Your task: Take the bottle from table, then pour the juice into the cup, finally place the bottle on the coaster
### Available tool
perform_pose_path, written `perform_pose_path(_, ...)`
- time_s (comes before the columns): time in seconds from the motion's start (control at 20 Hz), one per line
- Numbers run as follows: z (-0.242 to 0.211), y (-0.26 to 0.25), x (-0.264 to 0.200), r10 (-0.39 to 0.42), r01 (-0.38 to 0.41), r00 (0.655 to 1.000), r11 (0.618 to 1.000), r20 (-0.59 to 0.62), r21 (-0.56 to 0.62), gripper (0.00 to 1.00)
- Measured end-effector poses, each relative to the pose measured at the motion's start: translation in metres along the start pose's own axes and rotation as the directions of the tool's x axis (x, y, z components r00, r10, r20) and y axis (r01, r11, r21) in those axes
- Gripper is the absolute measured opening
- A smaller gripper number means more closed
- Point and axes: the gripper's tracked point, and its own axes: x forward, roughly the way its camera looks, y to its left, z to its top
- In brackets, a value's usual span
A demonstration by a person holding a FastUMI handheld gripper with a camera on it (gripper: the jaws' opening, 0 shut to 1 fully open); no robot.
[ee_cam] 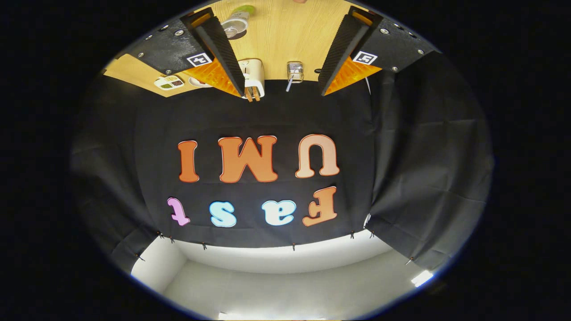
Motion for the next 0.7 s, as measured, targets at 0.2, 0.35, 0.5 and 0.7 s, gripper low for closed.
perform_pose_path(0.2,-0.008,-0.003,0.000,-0.004,0.004,1.000,1.000,-0.017,-0.010,0.98)
perform_pose_path(0.35,-0.019,-0.013,0.003,-0.037,0.035,0.998,0.999,-0.042,-0.033,0.99)
perform_pose_path(0.5,-0.034,-0.022,0.003,-0.066,0.063,0.995,0.997,-0.076,-0.037,0.99)
perform_pose_path(0.7,-0.059,-0.035,0.003,-0.095,0.091,0.986,0.995,-0.135,-0.036,0.99)
